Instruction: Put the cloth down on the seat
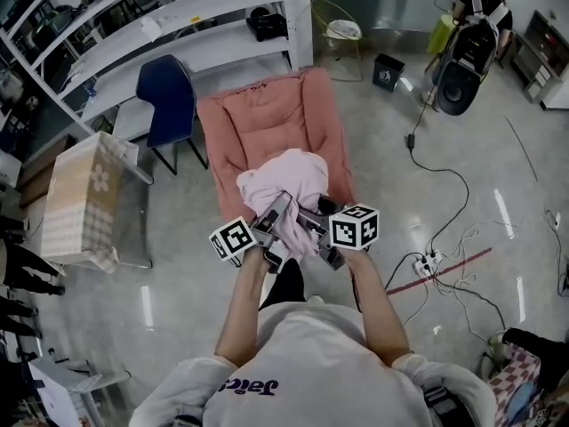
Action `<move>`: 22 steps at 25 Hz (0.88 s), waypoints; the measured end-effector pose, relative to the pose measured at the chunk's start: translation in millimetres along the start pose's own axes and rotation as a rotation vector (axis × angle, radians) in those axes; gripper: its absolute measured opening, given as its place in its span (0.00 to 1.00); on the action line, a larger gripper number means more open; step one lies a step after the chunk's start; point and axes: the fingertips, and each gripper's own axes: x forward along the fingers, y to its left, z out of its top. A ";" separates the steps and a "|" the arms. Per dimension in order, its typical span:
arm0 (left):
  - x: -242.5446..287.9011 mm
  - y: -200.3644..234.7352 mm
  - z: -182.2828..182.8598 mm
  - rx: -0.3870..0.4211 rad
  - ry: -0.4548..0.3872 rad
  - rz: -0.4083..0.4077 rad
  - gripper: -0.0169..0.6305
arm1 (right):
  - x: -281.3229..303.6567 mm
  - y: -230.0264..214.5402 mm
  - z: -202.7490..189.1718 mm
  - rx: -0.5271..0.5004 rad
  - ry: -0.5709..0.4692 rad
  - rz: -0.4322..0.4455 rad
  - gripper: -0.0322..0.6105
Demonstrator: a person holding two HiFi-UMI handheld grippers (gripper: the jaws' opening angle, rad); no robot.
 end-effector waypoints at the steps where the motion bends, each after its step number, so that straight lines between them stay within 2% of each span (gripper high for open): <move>1: 7.5 4.8 2.4 -0.008 -0.001 0.001 0.64 | 3.5 -7.9 3.4 -0.009 0.000 -0.006 0.46; 11: 84.6 67.1 70.0 -0.035 0.033 0.014 0.64 | 77.9 -86.7 49.7 0.049 0.004 -0.051 0.46; 15: 117.6 94.7 89.1 -0.034 0.063 0.009 0.64 | 103.6 -123.1 62.4 0.073 0.003 -0.066 0.46; 22: 177.8 162.7 111.6 -0.023 0.139 0.058 0.64 | 150.2 -202.6 66.9 0.156 -0.004 -0.112 0.46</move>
